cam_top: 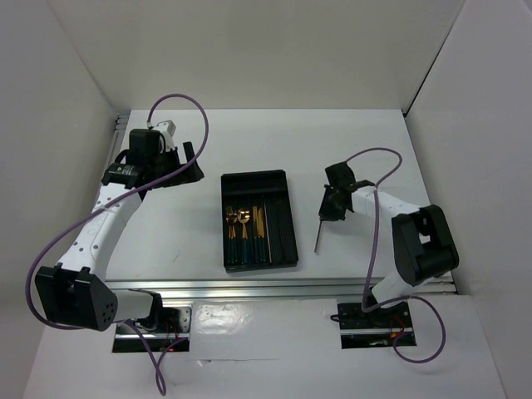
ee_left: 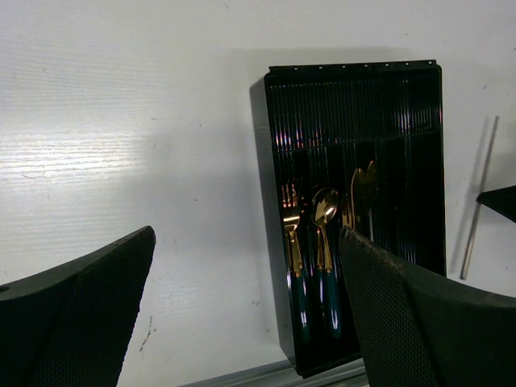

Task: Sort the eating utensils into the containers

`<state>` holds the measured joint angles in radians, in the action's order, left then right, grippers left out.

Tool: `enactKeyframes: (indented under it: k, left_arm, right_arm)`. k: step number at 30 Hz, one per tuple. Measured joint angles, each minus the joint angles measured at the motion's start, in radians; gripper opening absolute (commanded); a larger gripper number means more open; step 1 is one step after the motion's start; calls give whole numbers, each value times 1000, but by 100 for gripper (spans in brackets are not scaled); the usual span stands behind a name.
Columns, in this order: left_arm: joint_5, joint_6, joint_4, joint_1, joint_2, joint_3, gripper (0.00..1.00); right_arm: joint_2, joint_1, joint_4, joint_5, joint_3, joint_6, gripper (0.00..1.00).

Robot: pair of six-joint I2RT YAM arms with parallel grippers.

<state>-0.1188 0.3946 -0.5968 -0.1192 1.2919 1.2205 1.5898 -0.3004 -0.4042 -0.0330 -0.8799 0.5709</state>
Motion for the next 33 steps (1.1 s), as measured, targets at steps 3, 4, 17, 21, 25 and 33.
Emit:
enactKeyframes:
  k: [3, 4, 17, 21, 25, 33]
  left_arm:
    - [-1, 0, 0, 0, 0, 0, 100]
    - [-1, 0, 0, 0, 0, 0, 100]
    - [-3, 0, 0, 0, -17, 0, 100]
    - [-3, 0, 0, 0, -18, 0, 100]
    - [-3, 0, -1, 0, -20, 0, 100]
    - [-3, 0, -1, 0, -24, 0, 100]
  right_arm:
    - [-71, -10, -69, 8, -63, -24, 0]
    - [-92, -19, -74, 12, -87, -30, 0]
    - [-156, -271, 53, 155, -152, -41, 0]
    - [-127, -335, 74, 149, -148, -35, 0]
    - [-126, -380, 126, 133, -109, -18, 0]
    - [-54, -398, 163, 91, -82, 46, 0]
